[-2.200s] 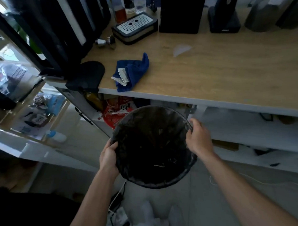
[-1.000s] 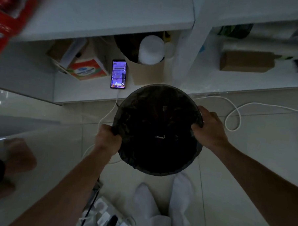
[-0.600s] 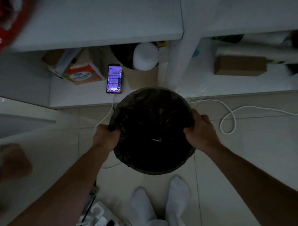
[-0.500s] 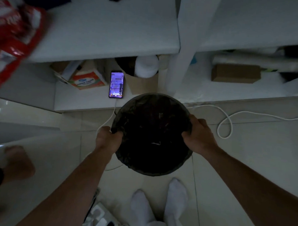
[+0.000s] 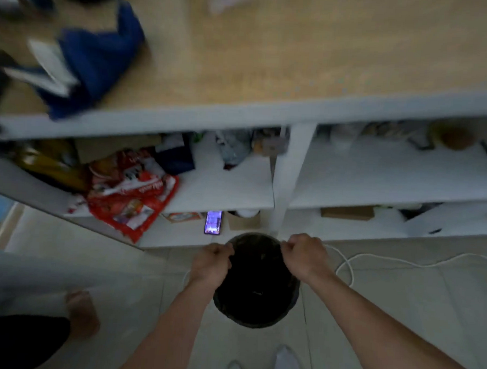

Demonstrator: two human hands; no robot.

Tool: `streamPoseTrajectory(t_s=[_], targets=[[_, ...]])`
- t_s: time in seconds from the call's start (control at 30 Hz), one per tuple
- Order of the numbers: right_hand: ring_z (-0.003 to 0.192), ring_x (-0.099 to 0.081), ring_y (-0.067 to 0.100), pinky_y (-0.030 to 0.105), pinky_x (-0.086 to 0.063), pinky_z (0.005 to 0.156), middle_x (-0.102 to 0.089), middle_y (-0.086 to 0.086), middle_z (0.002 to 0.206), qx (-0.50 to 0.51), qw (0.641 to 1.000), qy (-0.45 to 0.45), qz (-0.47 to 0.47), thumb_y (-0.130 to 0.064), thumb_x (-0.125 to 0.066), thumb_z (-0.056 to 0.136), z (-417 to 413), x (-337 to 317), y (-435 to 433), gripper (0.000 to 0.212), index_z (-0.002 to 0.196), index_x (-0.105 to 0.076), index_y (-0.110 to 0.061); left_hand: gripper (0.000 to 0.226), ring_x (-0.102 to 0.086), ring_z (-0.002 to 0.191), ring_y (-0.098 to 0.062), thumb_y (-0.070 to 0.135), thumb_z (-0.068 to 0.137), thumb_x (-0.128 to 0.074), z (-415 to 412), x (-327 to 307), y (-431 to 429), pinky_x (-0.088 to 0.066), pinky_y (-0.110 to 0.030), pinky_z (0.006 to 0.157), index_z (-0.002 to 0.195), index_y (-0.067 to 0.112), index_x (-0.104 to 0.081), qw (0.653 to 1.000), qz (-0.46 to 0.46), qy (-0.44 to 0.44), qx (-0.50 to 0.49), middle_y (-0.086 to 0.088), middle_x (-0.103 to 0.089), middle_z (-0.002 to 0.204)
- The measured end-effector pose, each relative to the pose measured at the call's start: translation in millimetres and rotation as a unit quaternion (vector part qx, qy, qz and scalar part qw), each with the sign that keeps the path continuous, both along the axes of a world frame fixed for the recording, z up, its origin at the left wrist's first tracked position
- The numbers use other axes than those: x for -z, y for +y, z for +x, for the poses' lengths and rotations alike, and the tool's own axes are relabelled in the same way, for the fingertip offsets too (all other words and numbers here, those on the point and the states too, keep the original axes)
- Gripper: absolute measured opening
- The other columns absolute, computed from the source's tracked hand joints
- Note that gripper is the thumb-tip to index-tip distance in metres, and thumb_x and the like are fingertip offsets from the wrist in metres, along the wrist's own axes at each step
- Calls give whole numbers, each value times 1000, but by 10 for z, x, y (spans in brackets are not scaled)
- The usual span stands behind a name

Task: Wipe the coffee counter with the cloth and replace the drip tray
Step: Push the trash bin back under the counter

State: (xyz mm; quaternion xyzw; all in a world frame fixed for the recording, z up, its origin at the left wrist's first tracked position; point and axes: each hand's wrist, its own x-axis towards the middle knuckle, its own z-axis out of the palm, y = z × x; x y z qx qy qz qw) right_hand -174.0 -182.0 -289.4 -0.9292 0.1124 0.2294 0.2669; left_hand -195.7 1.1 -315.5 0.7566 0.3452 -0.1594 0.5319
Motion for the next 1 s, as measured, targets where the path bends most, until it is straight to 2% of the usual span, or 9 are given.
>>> streamPoseTrajectory(t_s=[0.1,0.27,0.4,0.47,0.53,0.63,0.8,0.9,1.0], targets=[[95,-61,32,28,-46,77,-68,15,101,-2,1000,-22,7,-34,-40,92,41,-488,78,38,88,-68,-9,44,-47,46,-21,33,83,-65,51,-548,-74,-38,-32,58,43,14,-59,1000,-16,-26,-7,-3,-53,41],[101,-60,33,35,-45,82,-66,20,107,-3,998,-61,12,-39,-34,96,152,-1369,98,49,95,-67,-4,42,-50,47,-16,28,92,-57,97,-1559,-12,-40,-26,57,52,16,-62,998,7,-67,11,1,-57,45],[79,-63,30,34,-49,74,-68,14,80,-11,997,-50,62,-45,-24,98,273,-1979,59,65,67,-66,-7,42,-51,53,-18,21,94,-57,195,-2240,140,-39,-27,55,53,13,-60,995,11,-95,9,-5,-56,52],[70,-63,24,32,-49,72,-70,10,77,-26,995,-51,77,-45,-20,99,334,-2262,65,73,67,-72,-6,37,-51,55,-19,22,93,-56,257,-2525,194,-41,-27,56,58,11,-60,994,20,-112,6,-3,-55,54],[76,-64,30,37,-51,75,-71,14,83,-50,993,-59,89,-46,-19,99,417,-2458,87,74,75,-73,-2,34,-51,58,-17,28,93,-57,315,-2772,239,-43,-30,60,63,12,-61,993,23,-119,5,-3,-57,60],[79,-61,40,43,-50,67,-63,19,81,-68,991,-65,97,-47,-27,97,549,-2714,197,66,81,-65,5,27,-50,56,-17,25,91,-57,424,-3078,355,-42,-32,63,67,12,-62,988,14,-151,-14,-3,-57,63],[56,-47,21,29,-32,51,-52,3,63,-116,981,-118,103,-32,-42,92,868,-3111,559,33,65,-50,-15,21,-48,60,-13,21,97,-50,669,-3464,749,-40,-25,58,86,6,-61,970,1,-210,-120,-3,-54,68],[62,-51,19,28,-36,52,-55,1,69,-154,975,-128,98,-29,-45,89,1061,-3252,843,23,71,-53,-17,20,-57,80,-20,23,94,-48,804,-3458,1118,-42,-30,66,98,10,-63,964,102,-197,-148,-8,-63,93],[79,-58,22,31,-45,65,-61,0,84,-194,963,-161,92,-29,-46,89,1270,-3331,1176,19,83,-61,-18,27,-56,86,-22,18,91,-45,999,-3407,1463,-42,-29,72,109,9,-63,966,203,-134,-90,-10,-64,109]])
